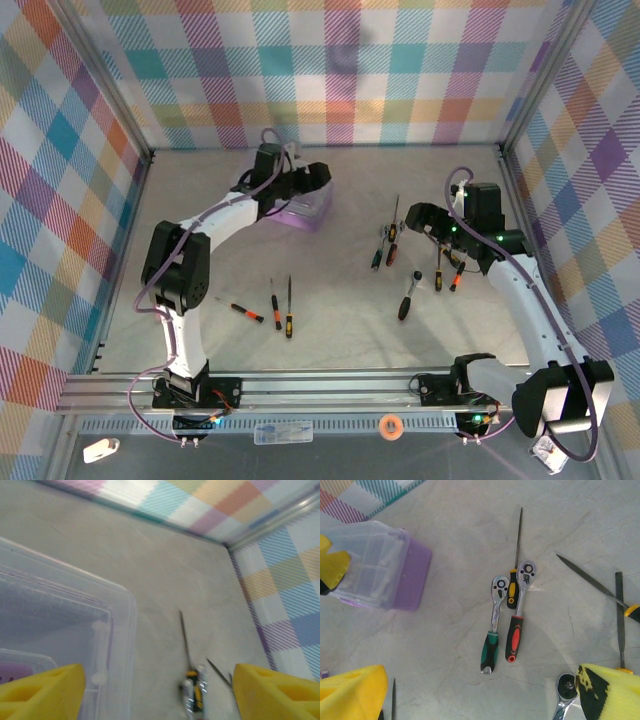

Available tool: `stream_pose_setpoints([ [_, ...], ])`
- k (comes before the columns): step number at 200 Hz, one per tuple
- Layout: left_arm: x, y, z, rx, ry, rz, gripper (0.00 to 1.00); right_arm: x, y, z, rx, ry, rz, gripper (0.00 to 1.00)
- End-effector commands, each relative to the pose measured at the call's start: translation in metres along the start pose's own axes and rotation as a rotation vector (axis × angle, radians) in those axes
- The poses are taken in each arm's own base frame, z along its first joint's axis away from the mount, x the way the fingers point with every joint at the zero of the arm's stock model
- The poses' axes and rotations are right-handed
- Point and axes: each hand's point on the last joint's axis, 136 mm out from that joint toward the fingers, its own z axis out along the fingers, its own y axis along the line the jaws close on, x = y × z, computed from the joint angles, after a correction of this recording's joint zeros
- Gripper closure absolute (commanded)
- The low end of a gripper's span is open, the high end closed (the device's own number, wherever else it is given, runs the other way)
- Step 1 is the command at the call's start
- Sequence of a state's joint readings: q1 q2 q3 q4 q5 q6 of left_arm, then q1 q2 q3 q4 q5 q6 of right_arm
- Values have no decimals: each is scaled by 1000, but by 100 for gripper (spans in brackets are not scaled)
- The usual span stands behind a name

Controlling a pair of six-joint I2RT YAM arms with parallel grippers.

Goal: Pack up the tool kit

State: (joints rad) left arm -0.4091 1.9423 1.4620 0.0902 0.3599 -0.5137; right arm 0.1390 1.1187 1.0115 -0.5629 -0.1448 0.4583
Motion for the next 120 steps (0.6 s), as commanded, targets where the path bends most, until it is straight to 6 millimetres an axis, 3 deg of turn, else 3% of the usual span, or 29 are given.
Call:
stream_pose_setpoints([
  [1,-21,-31,-32,39,-42,16,18,9,5,-4,-29,21,25,4],
  [16,-37,-29,-50,-18,-65,104,14,11,6,-3,-33,22,38,5],
  [24,-45,-18,-57,-92,-73,148,9,14,7,-1,-37,27,43,6],
  [45,-69,32,-72,-322,-89,195,7,21,13,7,-37,47,37,7],
  [59,-74,72,-79,-449,-50,166,6,26,18,13,-35,65,23,8],
  [78,-81,113,-76,-535,-4,107,7,31,24,20,-28,81,-11,8],
  [120,-80,160,-61,-656,101,145,7,35,26,32,0,115,-60,7],
])
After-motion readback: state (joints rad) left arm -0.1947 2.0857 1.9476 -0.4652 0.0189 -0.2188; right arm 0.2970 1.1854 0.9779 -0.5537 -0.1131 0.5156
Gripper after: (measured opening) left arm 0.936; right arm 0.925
